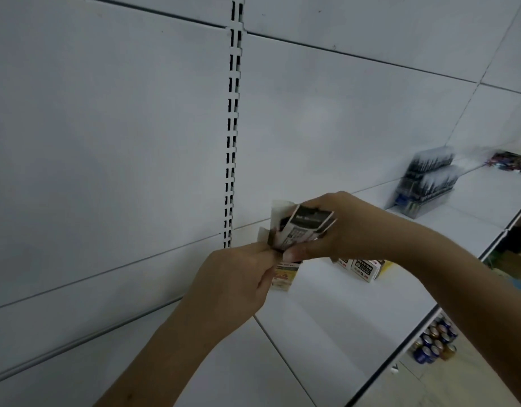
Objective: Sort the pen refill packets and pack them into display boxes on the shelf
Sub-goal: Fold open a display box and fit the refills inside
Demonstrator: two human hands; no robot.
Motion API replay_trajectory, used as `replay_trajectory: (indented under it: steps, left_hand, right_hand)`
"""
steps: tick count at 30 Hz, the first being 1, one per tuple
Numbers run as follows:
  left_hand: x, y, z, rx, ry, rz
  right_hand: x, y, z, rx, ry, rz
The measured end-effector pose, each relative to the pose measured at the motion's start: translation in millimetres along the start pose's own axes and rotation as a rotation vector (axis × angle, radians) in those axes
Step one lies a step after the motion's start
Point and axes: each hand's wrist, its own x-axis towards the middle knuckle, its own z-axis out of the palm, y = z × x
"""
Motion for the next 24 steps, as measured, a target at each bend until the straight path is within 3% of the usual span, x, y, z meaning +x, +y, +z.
replay_trajectory:
  steps: [8, 13, 16, 18, 24]
  left_hand:
    - [0, -2, 2, -0.031, -0.015, -0.005]
    - [0, 0, 3, -0.034, -0.017, 0.002]
    - [1, 0, 2, -0.028, -0.016, 0.001]
    - [1, 2, 2, -0.028, -0.011, 0.012]
    - [0, 0, 6, -0.039, -0.018, 0.007]
  right_hand:
    - [-1, -8, -2, -0.124, 0.214, -0.102]
    - [-2, -5, 10, -0.427, 0.166, -0.061]
    - [-8, -12, 0, -0.205, 0.242, -0.130]
    - [-10, -16, -2, -0.206, 0.321, -0.175]
    - [-4, -9, 27, -0.687, 0.203, -0.017]
